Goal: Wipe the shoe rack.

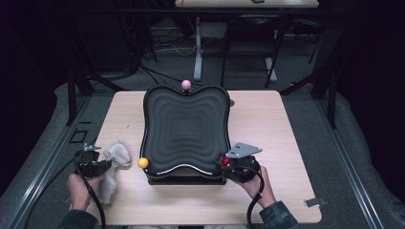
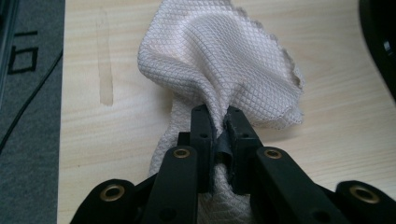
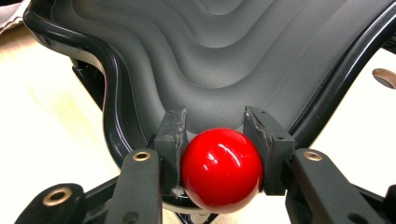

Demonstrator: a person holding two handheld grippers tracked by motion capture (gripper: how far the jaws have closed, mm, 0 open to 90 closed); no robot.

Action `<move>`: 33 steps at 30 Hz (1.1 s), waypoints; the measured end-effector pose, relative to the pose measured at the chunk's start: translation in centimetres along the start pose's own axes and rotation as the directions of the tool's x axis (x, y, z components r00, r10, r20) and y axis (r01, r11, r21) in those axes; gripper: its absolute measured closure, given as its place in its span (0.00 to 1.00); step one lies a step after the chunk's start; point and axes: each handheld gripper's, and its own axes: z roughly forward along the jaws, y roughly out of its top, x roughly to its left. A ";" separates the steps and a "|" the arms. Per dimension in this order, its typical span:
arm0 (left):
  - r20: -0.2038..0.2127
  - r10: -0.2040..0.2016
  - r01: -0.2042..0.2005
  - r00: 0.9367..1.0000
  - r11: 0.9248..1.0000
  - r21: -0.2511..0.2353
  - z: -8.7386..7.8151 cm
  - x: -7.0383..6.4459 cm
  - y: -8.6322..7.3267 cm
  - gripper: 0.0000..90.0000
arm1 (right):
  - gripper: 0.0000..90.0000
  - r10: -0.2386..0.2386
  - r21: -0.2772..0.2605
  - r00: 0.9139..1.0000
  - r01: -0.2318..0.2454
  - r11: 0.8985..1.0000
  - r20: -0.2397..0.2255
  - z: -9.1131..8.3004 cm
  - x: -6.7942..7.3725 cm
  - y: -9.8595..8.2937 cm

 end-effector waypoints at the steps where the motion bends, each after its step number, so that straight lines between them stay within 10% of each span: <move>1: 0.005 0.002 -0.002 1.000 1.000 -0.009 -0.2 -0.1 0.1 0.93 | 0.67 0.000 0.000 1.000 0.000 1.000 0.000 0.0 0.0 0.0; 22: 0.031 0.083 -0.078 0.996 0.985 -0.151 -4.6 -2.9 2.8 0.93 | 0.67 0.007 0.001 1.000 -0.007 1.000 0.010 -0.1 0.1 -0.1; 33: 0.028 0.157 -0.147 0.987 0.964 -0.223 -8.5 -4.7 6.4 0.93 | 0.66 0.006 -0.009 1.000 -0.006 1.000 0.004 0.0 0.1 -0.1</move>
